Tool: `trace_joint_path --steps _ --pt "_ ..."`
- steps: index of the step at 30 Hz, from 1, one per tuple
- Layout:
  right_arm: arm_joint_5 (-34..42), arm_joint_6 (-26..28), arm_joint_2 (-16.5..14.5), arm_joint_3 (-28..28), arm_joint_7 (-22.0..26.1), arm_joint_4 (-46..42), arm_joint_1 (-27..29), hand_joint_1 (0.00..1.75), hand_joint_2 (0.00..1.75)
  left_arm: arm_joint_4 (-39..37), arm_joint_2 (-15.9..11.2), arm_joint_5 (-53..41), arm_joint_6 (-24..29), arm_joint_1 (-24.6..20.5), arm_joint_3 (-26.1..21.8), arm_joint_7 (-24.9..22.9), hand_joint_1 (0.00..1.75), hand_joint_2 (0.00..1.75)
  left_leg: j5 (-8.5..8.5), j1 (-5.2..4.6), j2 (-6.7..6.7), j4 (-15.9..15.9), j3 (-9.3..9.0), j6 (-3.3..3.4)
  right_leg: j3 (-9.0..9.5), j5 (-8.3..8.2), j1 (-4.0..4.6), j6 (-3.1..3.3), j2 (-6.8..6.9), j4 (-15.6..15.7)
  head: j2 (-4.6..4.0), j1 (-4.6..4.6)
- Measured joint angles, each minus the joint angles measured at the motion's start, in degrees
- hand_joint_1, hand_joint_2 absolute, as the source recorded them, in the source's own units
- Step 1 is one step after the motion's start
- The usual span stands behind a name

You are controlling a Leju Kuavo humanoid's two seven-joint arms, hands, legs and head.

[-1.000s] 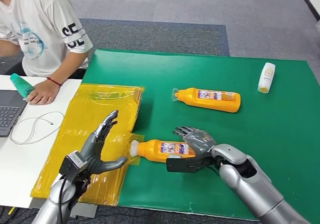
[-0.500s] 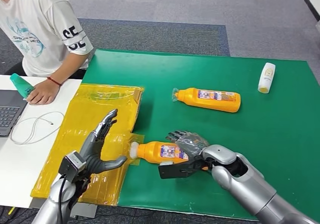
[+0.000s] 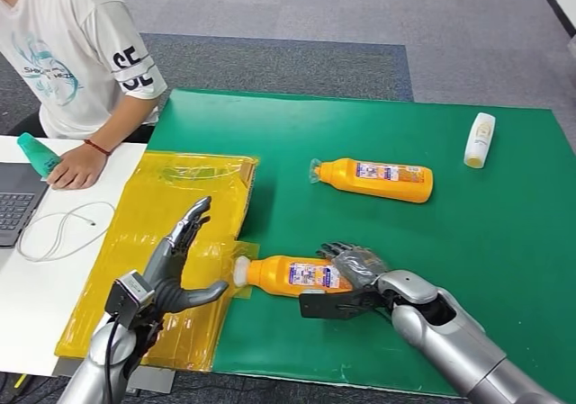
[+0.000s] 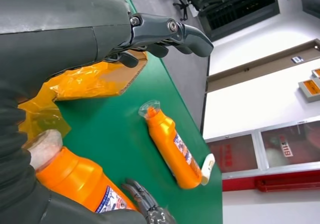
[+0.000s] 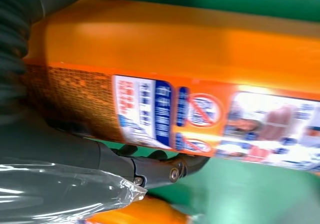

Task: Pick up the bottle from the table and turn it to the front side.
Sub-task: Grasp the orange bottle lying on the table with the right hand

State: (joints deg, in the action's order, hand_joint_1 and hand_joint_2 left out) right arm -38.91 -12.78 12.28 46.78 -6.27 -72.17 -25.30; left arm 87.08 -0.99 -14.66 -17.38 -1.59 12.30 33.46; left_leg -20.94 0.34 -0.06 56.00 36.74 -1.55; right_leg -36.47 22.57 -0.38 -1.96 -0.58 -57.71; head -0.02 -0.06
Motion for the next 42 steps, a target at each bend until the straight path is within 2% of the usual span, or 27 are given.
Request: trace_joint_path --steps 11,12,13,15,16,17,35,39,42 --pt "-1.0 0.1 0.2 -2.0 -0.4 0.0 1.2 0.0 1.75 0.0 0.1 0.1 0.0 0.8 -0.6 0.2 0.0 1.75 0.01 0.01 0.0 0.0 -0.03 -0.01 0.02 0.0 0.01 0.0 0.0 0.0 0.0 -0.01" --pt "-1.3 0.1 0.2 -2.3 -0.2 0.0 1.3 0.06 1.75 0.0 0.1 0.1 0.0 1.0 -0.7 0.4 0.0 1.75 0.01 0.01 0.0 0.0 -0.03 -0.01 0.03 0.0 0.01 0.0 0.0 0.0 0.0 -0.01" --pt "-1.6 0.1 0.3 -2.5 -0.1 0.0 1.5 0.28 1.75 0.0 0.1 0.0 0.0 1.1 -0.8 0.6 0.0 1.75 0.01 0.0 0.0 0.0 -0.03 0.0 0.04 0.0 0.01 0.0 0.01 0.0 0.0 0.0" --pt "-2.0 0.0 0.3 -3.0 0.0 0.0 1.7 1.15 1.75 0.0 0.2 0.0 -0.1 1.2 -1.0 0.8 0.0 1.75 0.0 0.0 -0.01 0.0 -0.04 0.0 0.06 0.0 0.0 -0.01 0.01 0.0 0.0 0.01" --pt "-2.0 0.1 0.3 -3.2 0.0 0.0 1.9 1.53 1.75 0.0 0.2 -0.1 -0.1 1.2 -1.1 0.8 0.0 1.75 0.0 0.0 -0.01 0.0 -0.05 0.01 0.06 0.0 0.0 -0.01 0.01 0.0 0.0 0.01" --pt "-2.0 0.2 0.3 -3.4 0.1 -0.1 2.0 1.75 1.75 0.0 0.2 -0.1 -0.1 1.3 -1.1 0.8 0.0 1.75 0.0 0.0 -0.01 0.0 -0.05 0.01 0.07 0.0 0.0 -0.01 0.01 0.0 0.0 0.01" --pt "-0.9 1.0 0.3 -6.8 3.3 0.0 3.6 1.75 1.75 -0.1 0.4 -0.1 -0.4 1.3 -1.5 1.0 0.0 1.75 -0.01 0.0 -0.01 0.0 -0.09 0.02 0.12 0.01 -0.01 -0.02 0.01 0.0 0.0 0.01" --pt "1.2 1.3 0.3 -8.0 4.7 0.3 3.9 1.75 1.75 -0.3 0.4 -0.1 -0.7 1.0 -1.5 1.0 0.0 1.75 -0.01 0.0 -0.01 0.0 -0.09 0.02 0.11 0.01 -0.01 -0.02 0.01 0.0 0.01 0.0" --pt "5.1 0.6 0.3 -9.7 7.4 0.8 4.2 1.75 1.75 -0.8 0.4 -0.1 -1.1 0.4 -1.5 1.0 0.0 1.75 -0.01 0.0 -0.01 0.0 -0.09 0.02 0.11 0.01 -0.01 -0.02 0.01 0.0 0.0 0.0"
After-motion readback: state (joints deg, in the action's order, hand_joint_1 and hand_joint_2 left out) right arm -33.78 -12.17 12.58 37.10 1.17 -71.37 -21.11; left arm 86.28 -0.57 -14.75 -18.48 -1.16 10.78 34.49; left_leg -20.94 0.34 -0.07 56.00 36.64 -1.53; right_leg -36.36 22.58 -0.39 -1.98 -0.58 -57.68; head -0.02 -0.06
